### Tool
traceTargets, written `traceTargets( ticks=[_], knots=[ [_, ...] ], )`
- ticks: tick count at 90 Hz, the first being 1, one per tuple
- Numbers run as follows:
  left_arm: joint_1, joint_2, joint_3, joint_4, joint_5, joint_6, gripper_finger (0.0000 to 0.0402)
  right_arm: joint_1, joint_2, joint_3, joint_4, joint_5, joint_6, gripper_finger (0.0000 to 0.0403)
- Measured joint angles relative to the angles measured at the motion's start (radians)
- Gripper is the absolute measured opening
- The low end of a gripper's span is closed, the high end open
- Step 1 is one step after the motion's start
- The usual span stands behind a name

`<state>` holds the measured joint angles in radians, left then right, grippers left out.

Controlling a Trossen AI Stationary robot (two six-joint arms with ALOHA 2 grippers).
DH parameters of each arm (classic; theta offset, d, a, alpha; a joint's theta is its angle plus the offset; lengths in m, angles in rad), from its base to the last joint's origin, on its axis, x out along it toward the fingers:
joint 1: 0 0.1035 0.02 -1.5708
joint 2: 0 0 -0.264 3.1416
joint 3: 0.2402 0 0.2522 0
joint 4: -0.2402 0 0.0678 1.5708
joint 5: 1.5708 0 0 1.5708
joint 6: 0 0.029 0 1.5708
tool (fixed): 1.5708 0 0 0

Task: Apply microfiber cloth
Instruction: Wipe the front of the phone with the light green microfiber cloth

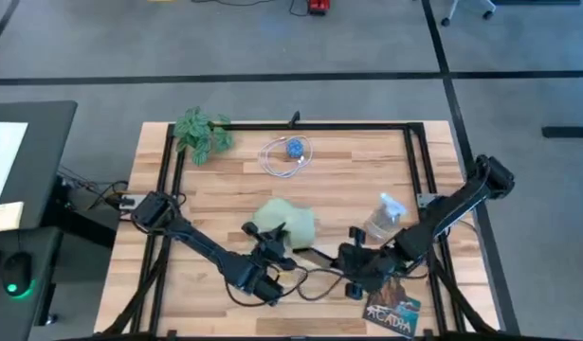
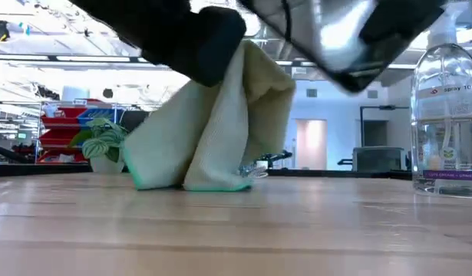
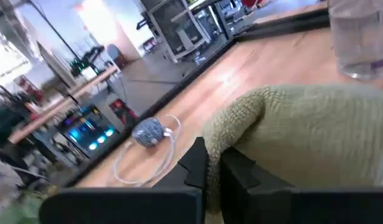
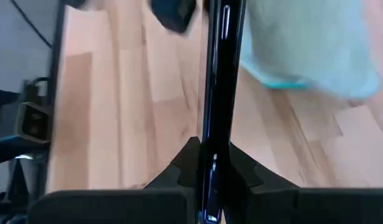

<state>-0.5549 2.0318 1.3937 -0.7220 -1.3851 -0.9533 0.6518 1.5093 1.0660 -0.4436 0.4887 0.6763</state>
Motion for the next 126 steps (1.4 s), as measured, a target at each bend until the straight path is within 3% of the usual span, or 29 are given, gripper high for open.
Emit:
traceTargets(
  ticks=[12,29,37,48,67,94,108,117,126],
  knots=[
    [-0.005,0.018,0.000,0.245,0.101,0.175,0.0000,0.006,-0.047,-0.002,-0.064,0.068,0.004,0.0017],
    [0.002,0.020,0.002,0.549,0.378,0.525,0.0016,0.005,-0.087,-0.002,-0.134,0.132,0.038,0.0017],
    [0.000,0.009,0.002,0.593,0.473,0.594,0.0051,0.005,-0.083,-0.003,-0.130,0.133,0.038,0.0017],
    [-0.008,-0.033,0.002,0.525,0.519,0.583,0.0117,0.000,-0.061,-0.003,-0.128,0.138,0.031,0.0017],
    [-0.068,-0.134,0.002,0.410,0.523,0.521,0.0198,-0.012,0.008,-0.003,-0.127,0.109,0.024,0.0017],
    [-0.104,-0.150,-0.003,0.235,0.478,0.420,0.0208,-0.033,0.049,-0.003,-0.098,0.111,-0.030,0.0017],
    [-0.071,-0.104,-0.083,0.385,0.354,0.426,0.0197,-0.031,0.049,-0.003,-0.103,0.118,-0.033,0.0018],
    [-0.050,-0.103,-0.145,0.646,0.333,0.576,0.0192,-0.030,0.049,-0.003,-0.104,0.125,-0.033,0.0018],
    [-0.054,-0.130,-0.171,0.723,0.296,0.668,0.0192,-0.030,0.049,-0.003,-0.105,0.139,-0.031,0.0018]
  ],
)
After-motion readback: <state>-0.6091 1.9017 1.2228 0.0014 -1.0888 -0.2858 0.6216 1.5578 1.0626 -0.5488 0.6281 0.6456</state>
